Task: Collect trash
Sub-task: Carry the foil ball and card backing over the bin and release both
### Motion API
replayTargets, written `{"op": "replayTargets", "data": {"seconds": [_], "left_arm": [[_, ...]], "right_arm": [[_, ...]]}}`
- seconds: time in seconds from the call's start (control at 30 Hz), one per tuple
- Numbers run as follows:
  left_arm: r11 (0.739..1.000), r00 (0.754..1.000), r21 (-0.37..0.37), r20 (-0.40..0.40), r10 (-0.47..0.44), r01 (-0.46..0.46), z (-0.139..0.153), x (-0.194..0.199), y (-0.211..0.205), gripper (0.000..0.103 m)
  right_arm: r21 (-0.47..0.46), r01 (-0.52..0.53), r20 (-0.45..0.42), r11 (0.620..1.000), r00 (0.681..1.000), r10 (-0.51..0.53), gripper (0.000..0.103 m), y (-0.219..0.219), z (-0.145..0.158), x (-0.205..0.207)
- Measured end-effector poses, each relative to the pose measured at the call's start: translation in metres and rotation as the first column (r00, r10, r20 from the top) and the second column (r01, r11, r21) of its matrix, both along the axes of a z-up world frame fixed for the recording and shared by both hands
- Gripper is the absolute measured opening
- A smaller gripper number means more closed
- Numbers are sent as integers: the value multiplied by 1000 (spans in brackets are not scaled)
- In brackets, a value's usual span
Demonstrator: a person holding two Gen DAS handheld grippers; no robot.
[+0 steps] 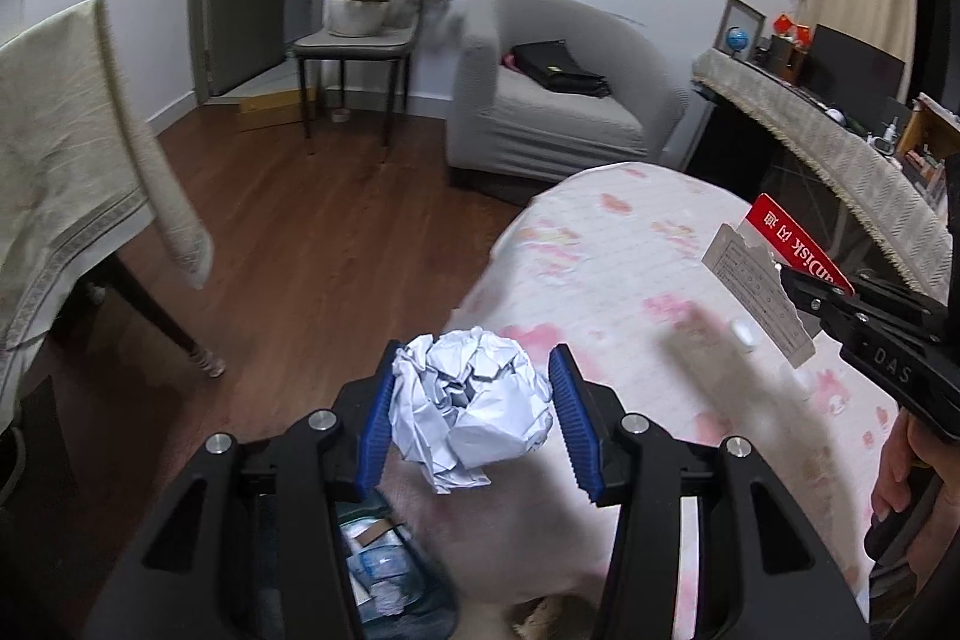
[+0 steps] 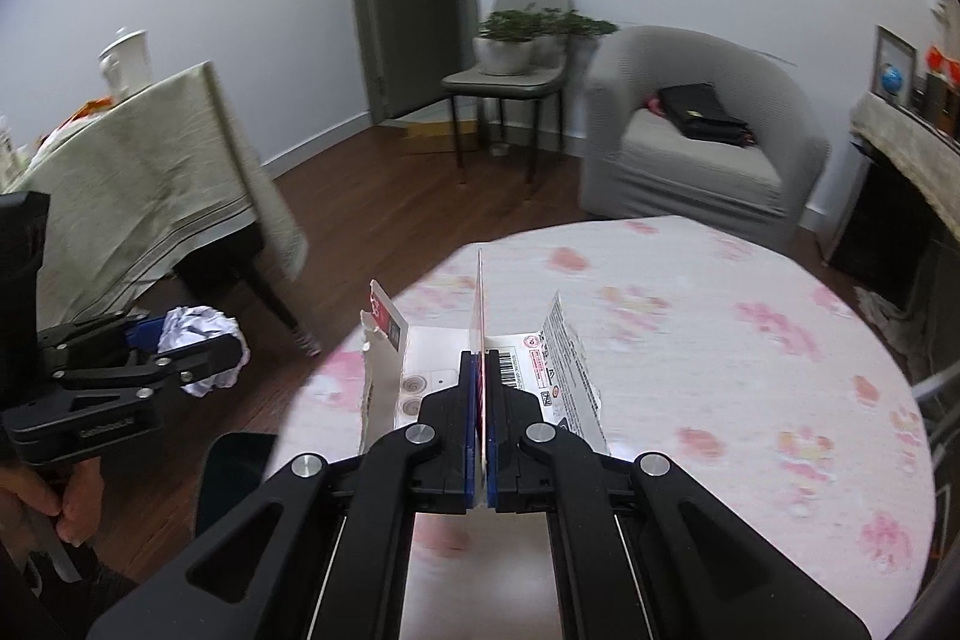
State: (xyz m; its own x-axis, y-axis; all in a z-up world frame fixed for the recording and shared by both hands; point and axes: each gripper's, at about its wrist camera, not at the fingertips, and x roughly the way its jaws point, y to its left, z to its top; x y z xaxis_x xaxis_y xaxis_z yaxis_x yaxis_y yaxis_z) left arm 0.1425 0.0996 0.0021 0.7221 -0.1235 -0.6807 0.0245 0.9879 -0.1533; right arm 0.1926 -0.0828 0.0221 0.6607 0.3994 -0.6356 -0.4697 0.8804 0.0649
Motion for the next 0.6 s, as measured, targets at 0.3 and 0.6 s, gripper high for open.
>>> {"op": "replayTargets", "data": {"seconds": [0.3,0.6], "left_arm": [[998,996,26,-60,64,-62,-20,-27,48,51],[993,982,39,-146,116,-111,-49,-49,88,51]], "right_arm": [[37,-100,-33,994,994,101,2,51,-4,-21],[69,-174,-68,982,982,178,2,93,-8,-40]]}}
